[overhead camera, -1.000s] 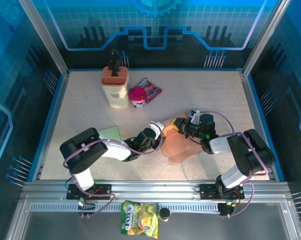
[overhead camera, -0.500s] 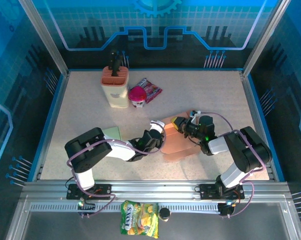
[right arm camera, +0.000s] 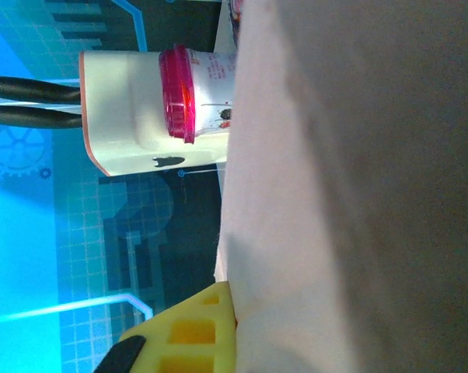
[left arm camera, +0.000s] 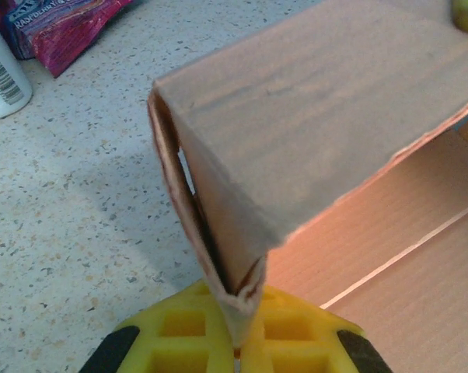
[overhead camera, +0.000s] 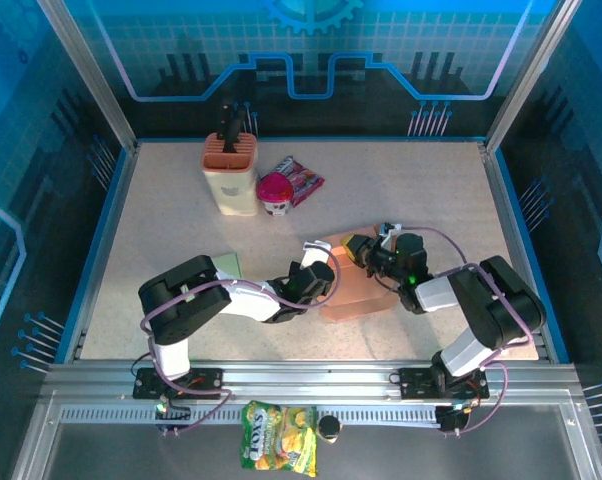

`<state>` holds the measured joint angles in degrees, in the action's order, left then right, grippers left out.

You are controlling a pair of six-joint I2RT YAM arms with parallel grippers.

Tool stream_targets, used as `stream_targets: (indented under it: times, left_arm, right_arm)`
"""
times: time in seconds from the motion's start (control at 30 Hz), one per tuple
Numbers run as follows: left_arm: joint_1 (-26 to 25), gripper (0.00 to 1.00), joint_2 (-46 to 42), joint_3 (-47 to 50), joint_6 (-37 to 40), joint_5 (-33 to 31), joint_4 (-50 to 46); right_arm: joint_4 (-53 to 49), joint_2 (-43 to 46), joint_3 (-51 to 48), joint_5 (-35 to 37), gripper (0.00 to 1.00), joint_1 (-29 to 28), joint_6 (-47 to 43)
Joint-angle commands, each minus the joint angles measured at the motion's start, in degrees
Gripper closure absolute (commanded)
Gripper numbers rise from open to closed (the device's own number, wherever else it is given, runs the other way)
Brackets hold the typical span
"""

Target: Fold the paper box

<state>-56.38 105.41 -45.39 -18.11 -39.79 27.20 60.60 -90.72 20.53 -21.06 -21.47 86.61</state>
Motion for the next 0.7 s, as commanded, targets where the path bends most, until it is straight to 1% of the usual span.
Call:
stream_targets:
  times: [0.0,0.17,0.3,0.4,0.53,0.67]
  left_arm:
    - [-0.9,0.91,1.0,-3.7,0.9,0.6,1.7]
    - [-0.8,0.91,1.6,-4.8,1.5,0.7,1.4]
    - [-0.8,0.91,1.6,-5.0,1.7,0.6,1.3]
    - [-0.8,0.91,1.6,-5.2,1.8,0.2,1.0]
    - [-0.7,0.92,2.0,-5.7,1.5,-0.4,0.6]
    - [-0.7,0.98,2.4,-6.8,0.3,-0.8,-0.9]
  right_arm:
    - [-5.3,1.6,-1.4,0.1,1.00,-4.0,0.7]
    - [-5.7,3.9,-2.1,7.0,1.00,-7.6,1.4]
    - [-4.2,4.3,-2.5,10.2,1.00,-9.0,1.8]
    - [-3.5,3.1,-2.2,10.6,1.00,-9.9,2.2]
    - [0.7,0.0,-2.8,11.2,1.00,-10.7,4.2]
    - [6.0,-4.0,-3.4,11.6,1.00,-11.3,6.2]
